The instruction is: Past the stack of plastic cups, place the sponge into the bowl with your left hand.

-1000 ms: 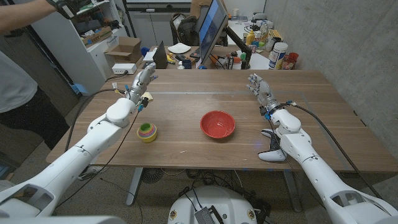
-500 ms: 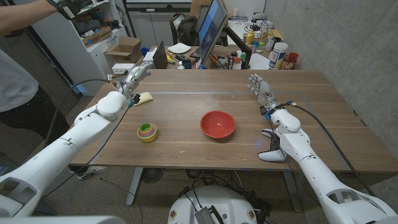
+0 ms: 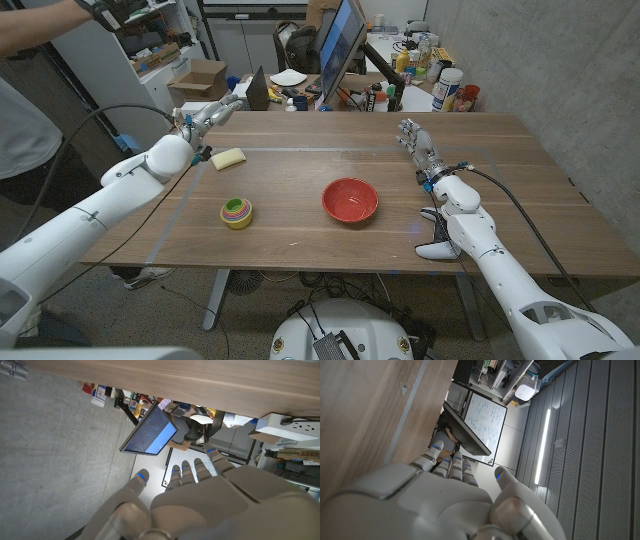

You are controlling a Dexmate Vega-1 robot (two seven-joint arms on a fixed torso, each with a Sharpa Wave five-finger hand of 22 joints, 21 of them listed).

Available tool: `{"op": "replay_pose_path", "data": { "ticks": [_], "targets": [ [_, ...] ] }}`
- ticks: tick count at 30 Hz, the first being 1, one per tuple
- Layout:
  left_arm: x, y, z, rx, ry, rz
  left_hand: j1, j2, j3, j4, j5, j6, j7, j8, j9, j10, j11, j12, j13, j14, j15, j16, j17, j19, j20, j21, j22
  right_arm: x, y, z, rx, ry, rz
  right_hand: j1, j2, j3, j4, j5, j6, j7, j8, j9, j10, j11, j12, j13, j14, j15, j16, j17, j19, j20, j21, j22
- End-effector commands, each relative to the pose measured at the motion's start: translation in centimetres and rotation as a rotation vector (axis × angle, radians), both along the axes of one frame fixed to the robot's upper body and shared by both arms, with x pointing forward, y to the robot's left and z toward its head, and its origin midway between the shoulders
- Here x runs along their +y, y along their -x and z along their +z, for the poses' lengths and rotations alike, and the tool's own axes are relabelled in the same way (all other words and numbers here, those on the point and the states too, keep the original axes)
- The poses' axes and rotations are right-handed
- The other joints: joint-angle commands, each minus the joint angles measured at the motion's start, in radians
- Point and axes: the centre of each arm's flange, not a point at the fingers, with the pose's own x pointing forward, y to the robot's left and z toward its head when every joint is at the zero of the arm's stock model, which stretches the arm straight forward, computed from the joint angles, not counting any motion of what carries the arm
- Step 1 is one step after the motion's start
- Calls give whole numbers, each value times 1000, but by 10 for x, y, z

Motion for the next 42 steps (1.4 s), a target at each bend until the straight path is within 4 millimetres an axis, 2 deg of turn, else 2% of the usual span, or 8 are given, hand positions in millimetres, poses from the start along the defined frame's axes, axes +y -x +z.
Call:
{"op": "replay_pose_path", "data": {
  "ticks": [1,7,11,14,16,25,27,42],
  "targets": [
    [10,4,15,25,-237,196,15,-11,-10,-18,0,-9,-31,1,6,4,-14,4,6,12,-5,1,4,-9,13,-8,0,1,-1,-2,-2,0,-4,-5,58,1,3,5,-1,7,8,4,6,-6,10,5,-4,1,6,3,9,-36,-3,5],
    [13,1,21,45,-315,278,31,-56,-28,-52,-1,-33,-62,-5,7,-3,-32,1,8,5,-18,-1,4,-14,37,-17,-1,2,-1,1,-5,6,-8,-6,56,0,3,5,0,9,9,4,7,-4,10,5,-3,3,6,2,12,-35,-6,5],
    [11,0,29,56,-397,333,58,-124,-55,-97,6,-60,-64,-6,8,-7,-38,0,9,0,-29,-1,6,-6,44,-23,-2,3,-2,3,-10,3,-11,-7,54,-2,3,5,0,7,9,4,7,-5,10,5,-3,2,6,2,12,-36,-8,5],
    [9,2,36,43,-466,361,88,-153,-63,-127,15,-67,-61,-2,9,-12,-41,-1,10,0,-32,0,6,9,42,-22,-3,4,-3,4,-12,8,-10,-8,52,-3,3,5,0,7,9,4,7,-7,10,5,-2,2,6,2,12,-36,-8,5],
    [10,2,37,43,-471,365,144,-196,-75,-176,33,-63,-55,7,10,-10,-40,1,11,10,-40,4,7,30,35,-22,-4,4,-3,4,-12,6,-10,-8,50,-4,3,5,0,8,9,4,8,-5,10,5,-2,3,6,2,13,-35,-9,5],
    [5,-3,46,38,-618,422,254,-254,-100,-255,78,-30,-46,20,11,23,-37,13,12,38,-33,9,7,68,24,-24,-5,4,-8,2,-5,-5,-13,-10,43,-8,3,4,1,10,9,4,8,-2,10,5,-2,6,6,2,15,-33,-10,5],
    [3,-4,47,34,-663,450,286,-260,-106,-272,93,-22,-43,22,11,31,-44,15,13,42,-33,9,7,74,6,-25,-5,5,-9,3,-6,-5,-14,-11,42,-9,3,4,1,10,9,4,8,-2,10,5,-1,6,7,2,15,-33,-11,5],
    [10,-17,46,53,-716,465,391,-268,-129,-299,140,5,-36,26,12,53,-45,20,14,56,-41,7,6,118,-40,-22,-6,7,-14,5,-2,-4,-20,-14,38,-14,4,4,3,9,9,4,9,-2,11,5,0,6,7,2,17,-31,-14,5]
  ]
}}
